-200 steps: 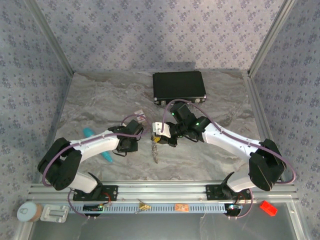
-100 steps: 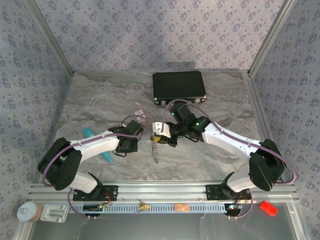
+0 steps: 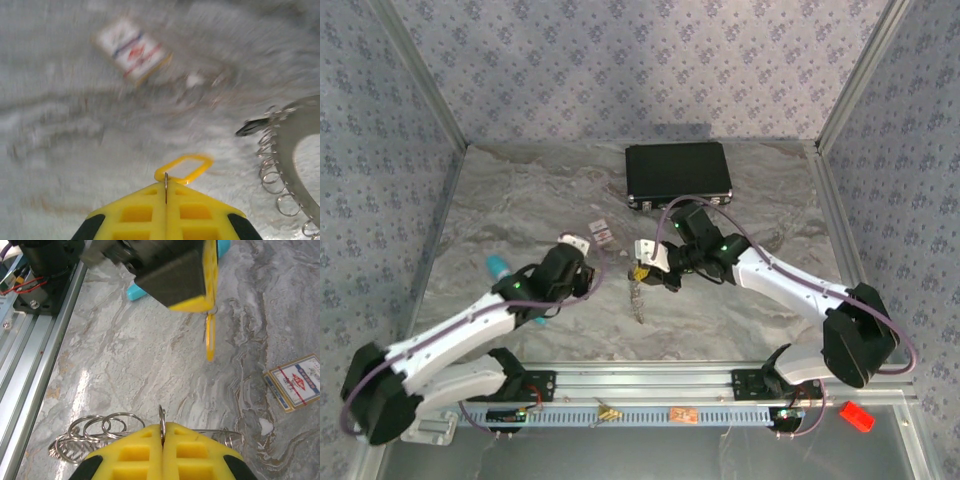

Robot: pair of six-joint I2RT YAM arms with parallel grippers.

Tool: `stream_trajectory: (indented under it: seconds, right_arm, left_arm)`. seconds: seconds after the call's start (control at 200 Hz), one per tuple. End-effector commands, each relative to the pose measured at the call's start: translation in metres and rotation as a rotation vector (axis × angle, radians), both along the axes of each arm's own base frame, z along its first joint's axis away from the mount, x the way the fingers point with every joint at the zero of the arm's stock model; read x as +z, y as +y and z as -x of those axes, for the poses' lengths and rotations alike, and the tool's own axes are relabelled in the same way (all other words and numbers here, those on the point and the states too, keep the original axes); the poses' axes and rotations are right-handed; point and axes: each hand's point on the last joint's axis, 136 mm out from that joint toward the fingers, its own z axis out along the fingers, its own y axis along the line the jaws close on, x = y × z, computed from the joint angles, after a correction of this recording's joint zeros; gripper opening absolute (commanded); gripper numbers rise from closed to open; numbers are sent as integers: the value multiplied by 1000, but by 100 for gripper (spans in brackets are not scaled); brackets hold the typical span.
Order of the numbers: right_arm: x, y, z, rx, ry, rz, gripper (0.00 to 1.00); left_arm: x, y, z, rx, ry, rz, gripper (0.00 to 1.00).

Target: Put the keys on the keyring

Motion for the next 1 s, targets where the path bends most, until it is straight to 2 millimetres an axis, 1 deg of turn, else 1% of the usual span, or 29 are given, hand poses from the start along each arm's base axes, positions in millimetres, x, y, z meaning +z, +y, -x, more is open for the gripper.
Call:
stream_trajectory:
  seconds: [0.0,0.08,0.215,0.315,0.38,0.45,0.54,0.63,0.755,0.89,0.995]
  right_arm:
    - [21,4,7,35,0,-91,0]
    - [25,5,10,60,5,-111,0]
    - [29,9,21,124,38,-130,0]
    - [28,12,26,162,57,-119,0]
    - [25,13,27,174,58,-108,0]
    - [23,14,29,190,39,-102,0]
    - [20,15,32,219,2,-100,0]
    - [18,16,29,217,-14,-89,0]
    - [17,17,27,226,-16,-77,0]
    - [18,20,26,244,-5,-77,0]
    - [19,22,24,248,-11,-80,0]
  left_arm:
    - [27,-21,6,-320,-281,-85,0]
    - [39,-27,15,-465,-413,-147,0]
    - [48,-33,22,-617,-479,-191,0]
    - [55,-47,33,-750,-575,-185,0]
    - [57,-55,42,-837,-632,-185,0]
    - [59,-59,43,-865,-668,-185,0]
    - [60,-65,49,-928,-704,-186,0]
    - [60,-69,55,-983,-741,-184,0]
    - [61,-71,60,-1020,-770,-191,0]
    - [58,-73,62,-1050,-769,-194,0]
    - [53,-76,67,-1090,-749,-192,0]
